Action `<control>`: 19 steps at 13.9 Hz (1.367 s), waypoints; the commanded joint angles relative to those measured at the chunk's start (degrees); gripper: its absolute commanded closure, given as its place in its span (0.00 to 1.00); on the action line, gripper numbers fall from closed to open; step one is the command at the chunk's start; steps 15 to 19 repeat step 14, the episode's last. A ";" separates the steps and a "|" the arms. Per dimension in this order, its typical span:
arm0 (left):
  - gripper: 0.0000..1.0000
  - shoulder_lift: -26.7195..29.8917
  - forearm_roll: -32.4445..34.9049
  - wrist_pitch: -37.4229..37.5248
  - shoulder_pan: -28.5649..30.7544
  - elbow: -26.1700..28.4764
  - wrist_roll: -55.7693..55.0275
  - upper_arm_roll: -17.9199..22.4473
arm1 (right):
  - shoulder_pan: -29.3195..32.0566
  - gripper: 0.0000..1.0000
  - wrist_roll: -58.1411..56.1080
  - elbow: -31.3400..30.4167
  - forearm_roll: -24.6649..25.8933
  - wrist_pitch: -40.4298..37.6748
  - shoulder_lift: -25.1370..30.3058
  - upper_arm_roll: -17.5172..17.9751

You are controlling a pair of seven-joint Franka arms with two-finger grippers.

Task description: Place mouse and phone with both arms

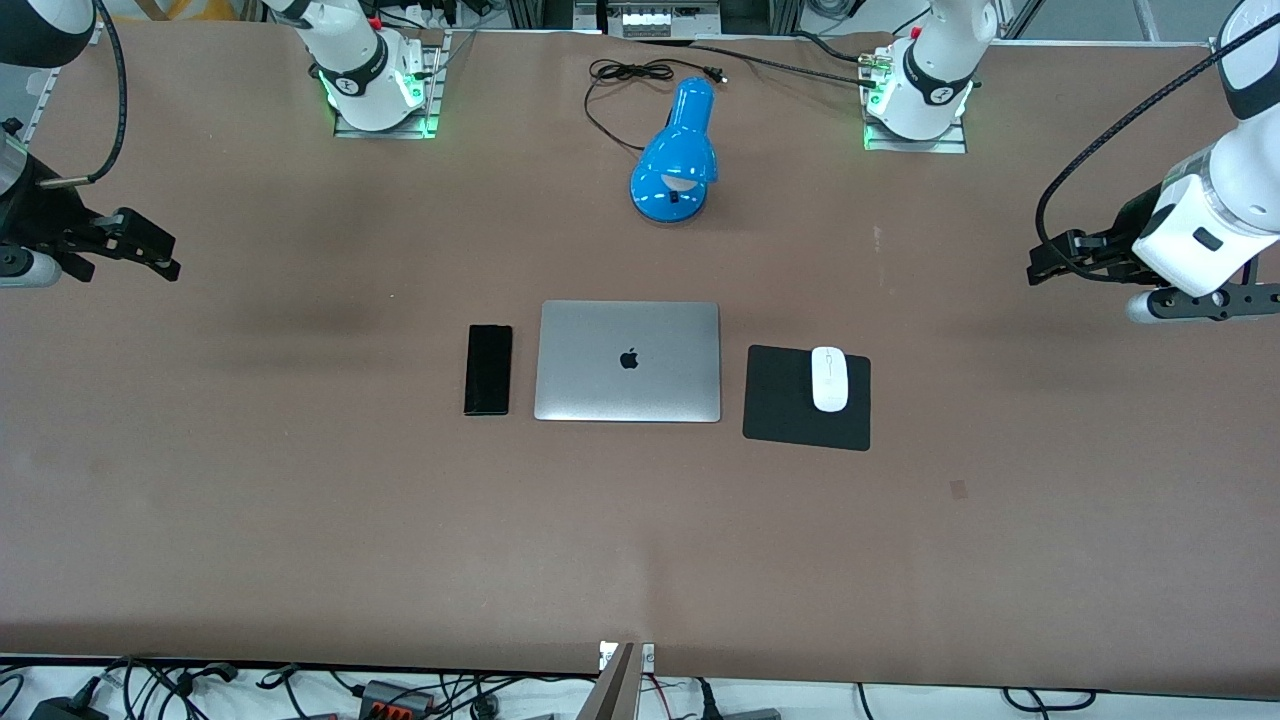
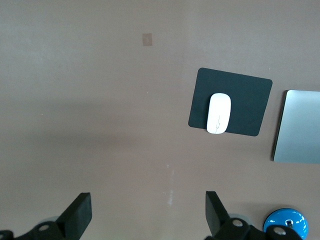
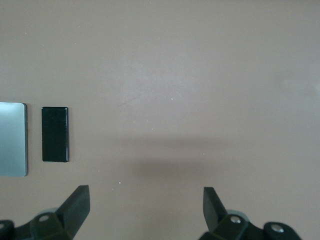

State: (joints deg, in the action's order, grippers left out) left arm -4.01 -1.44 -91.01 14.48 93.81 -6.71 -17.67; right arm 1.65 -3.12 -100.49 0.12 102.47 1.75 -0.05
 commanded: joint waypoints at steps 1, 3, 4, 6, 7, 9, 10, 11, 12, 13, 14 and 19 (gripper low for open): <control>0.00 -0.21 -1.20 0.48 0.37 -0.73 2.75 0.26 | 0.90 0.00 -0.22 1.09 -2.84 -0.87 -0.34 0.13; 0.00 -0.21 -0.93 0.57 0.28 -0.73 3.63 0.18 | 0.82 0.00 -0.91 1.09 -2.58 -1.48 0.01 0.22; 0.00 -0.21 -1.02 0.57 0.28 -0.73 3.81 0.18 | 0.81 0.00 -0.92 1.17 -2.23 -2.09 0.09 0.22; 0.00 -0.21 -0.93 0.57 0.28 -0.73 3.81 0.18 | 0.81 0.00 -1.01 1.09 -1.79 -2.36 0.44 0.22; 0.00 -0.21 -0.93 0.57 0.28 -0.73 3.89 0.18 | 0.73 0.00 -0.40 1.09 -1.70 -2.36 0.62 0.22; 0.00 -0.21 -0.40 0.57 0.11 -0.73 6.51 -0.09 | 0.73 0.00 0.04 1.09 -1.79 -2.10 0.54 0.22; 0.00 -0.21 -0.40 0.57 0.19 -0.73 9.40 -0.09 | 0.73 0.00 0.39 1.09 -1.79 -2.10 0.62 0.22; 0.00 -0.21 -0.49 0.57 0.28 -0.73 11.26 -0.09 | 0.81 0.00 0.49 1.00 -1.79 -2.36 0.71 0.22; 0.00 -0.21 -0.49 0.57 0.28 -0.73 11.54 0.00 | 0.81 0.00 0.40 0.82 -1.70 -2.36 1.23 0.22; 0.00 -0.21 -0.49 0.57 0.28 -0.73 11.45 0.00 | 0.81 0.00 0.40 0.82 -1.70 -2.36 1.24 0.22; 0.00 -0.21 -0.49 0.57 0.28 -0.73 11.37 0.00 | 0.81 0.00 0.31 0.73 -1.61 -2.36 1.24 0.22; 0.00 -0.21 -0.49 0.57 0.28 -0.73 11.37 0.00 | 0.81 0.00 0.31 0.73 -1.61 -2.36 1.24 0.22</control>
